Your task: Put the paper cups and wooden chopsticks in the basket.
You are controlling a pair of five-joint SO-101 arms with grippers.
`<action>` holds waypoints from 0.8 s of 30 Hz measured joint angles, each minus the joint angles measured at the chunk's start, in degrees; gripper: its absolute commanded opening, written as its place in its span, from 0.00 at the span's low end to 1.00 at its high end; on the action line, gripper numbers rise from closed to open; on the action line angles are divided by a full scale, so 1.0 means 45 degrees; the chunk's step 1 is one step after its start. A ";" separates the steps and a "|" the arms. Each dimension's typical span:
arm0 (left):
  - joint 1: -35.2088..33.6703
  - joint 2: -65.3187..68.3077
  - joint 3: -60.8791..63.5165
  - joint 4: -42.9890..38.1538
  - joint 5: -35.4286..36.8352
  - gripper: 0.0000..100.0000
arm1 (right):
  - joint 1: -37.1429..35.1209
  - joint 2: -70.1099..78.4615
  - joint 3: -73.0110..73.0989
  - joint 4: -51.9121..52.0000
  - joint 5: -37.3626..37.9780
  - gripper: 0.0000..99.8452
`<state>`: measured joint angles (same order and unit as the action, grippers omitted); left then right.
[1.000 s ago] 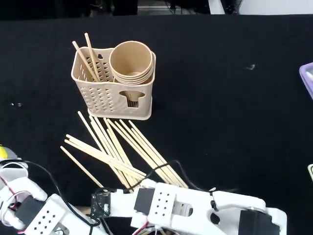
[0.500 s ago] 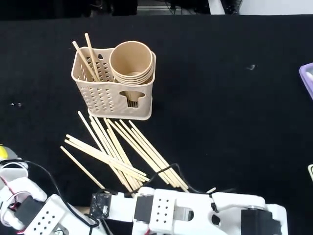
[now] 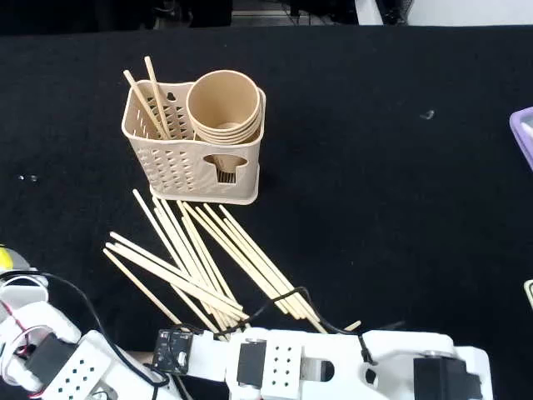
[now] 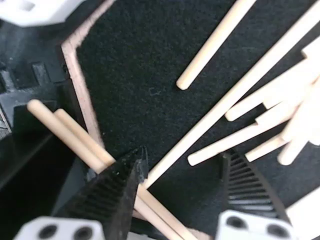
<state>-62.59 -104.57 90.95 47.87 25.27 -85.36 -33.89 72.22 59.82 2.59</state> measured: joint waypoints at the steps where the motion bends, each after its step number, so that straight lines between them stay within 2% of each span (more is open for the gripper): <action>1: -0.0020 0.0000 0.0000 0.0000 0.0000 0.24 | 0.0352 0.0059 0.0000 0.0000 0.0156 0.24; 4: -0.0117 0.0137 0.0000 0.0000 0.0020 0.24 | 0.1719 0.0156 -0.0371 0.0117 0.1270 0.24; 9: -0.0039 0.0117 0.0000 0.0000 0.0000 0.24 | 0.4943 0.0137 -0.1426 0.0059 0.2422 0.24; 11: -0.0039 0.0117 0.0000 0.0000 0.0000 0.24 | 0.5353 0.0137 -0.1524 0.0137 0.2637 0.24; 15: 0.0195 0.0117 0.0000 0.0000 0.0000 0.24 | 0.5001 0.0137 -0.1875 0.0957 0.2735 0.24; 20: 0.0195 0.0117 0.0000 0.0000 0.0000 0.24 | 0.2911 0.0137 -0.2598 0.2735 0.2794 0.24; 24: 0.0195 0.0117 0.0000 0.0000 0.0000 0.24 | 0.1739 0.0137 -0.2637 0.2735 0.2364 0.30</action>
<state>-61.71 -104.04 90.95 47.87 25.27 -77.54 -33.27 60.35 72.13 13.23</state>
